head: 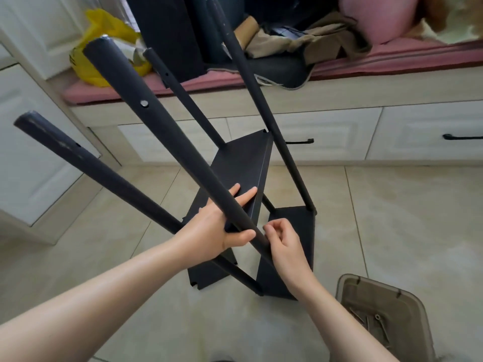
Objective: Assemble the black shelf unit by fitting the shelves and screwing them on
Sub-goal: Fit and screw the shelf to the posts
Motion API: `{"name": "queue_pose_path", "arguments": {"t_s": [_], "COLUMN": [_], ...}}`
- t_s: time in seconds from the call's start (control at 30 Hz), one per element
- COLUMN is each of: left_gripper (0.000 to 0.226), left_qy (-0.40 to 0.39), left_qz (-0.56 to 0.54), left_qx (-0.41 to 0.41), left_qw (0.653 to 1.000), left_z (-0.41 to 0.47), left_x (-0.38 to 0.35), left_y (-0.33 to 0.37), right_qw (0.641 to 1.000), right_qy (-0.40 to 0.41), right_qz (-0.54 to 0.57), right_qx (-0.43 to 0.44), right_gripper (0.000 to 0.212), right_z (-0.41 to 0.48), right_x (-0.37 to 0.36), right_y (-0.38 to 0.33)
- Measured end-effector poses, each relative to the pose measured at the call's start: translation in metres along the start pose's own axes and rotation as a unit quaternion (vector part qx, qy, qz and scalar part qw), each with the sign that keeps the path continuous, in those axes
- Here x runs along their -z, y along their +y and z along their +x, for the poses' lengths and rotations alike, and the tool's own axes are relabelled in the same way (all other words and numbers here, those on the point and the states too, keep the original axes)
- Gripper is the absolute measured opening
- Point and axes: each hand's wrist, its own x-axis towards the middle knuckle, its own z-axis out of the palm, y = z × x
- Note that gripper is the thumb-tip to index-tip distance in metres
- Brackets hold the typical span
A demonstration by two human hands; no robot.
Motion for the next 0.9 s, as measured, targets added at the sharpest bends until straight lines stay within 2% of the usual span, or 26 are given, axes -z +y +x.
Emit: {"name": "queue_pose_path", "arguments": {"t_s": [0.1, 0.23, 0.37, 0.53, 0.73, 0.9], "left_gripper": [0.08, 0.077, 0.072, 0.076, 0.07, 0.07], "left_qy": [0.02, 0.039, 0.055, 0.082, 0.136, 0.148], "left_qz": [-0.031, -0.057, -0.134, -0.19, -0.32, -0.415], "left_qx": [-0.004, -0.007, 0.003, 0.052, 0.098, 0.11], "left_qw": [0.999, 0.998, 0.989, 0.977, 0.933, 0.891], "left_z": [0.001, 0.002, -0.004, -0.015, -0.023, -0.026], "left_x": [0.002, 0.006, 0.004, -0.021, -0.078, -0.101], "left_y": [-0.015, -0.034, -0.052, -0.071, -0.102, -0.127], "right_qw": [1.0, 0.999, 0.998, 0.993, 0.977, 0.964], "right_qy": [-0.003, -0.048, -0.054, -0.057, -0.044, -0.053], "right_qz": [-0.011, 0.011, -0.008, -0.103, -0.207, -0.259], "right_qx": [0.0, -0.023, -0.015, -0.002, 0.023, 0.026], "right_gripper": [0.013, 0.011, 0.013, 0.01, 0.009, 0.007], "right_z": [0.008, 0.012, 0.018, 0.029, 0.03, 0.028], "right_x": [-0.006, -0.007, -0.008, -0.007, -0.005, -0.016], "right_y": [-0.003, -0.002, 0.001, 0.006, 0.023, 0.035]}}
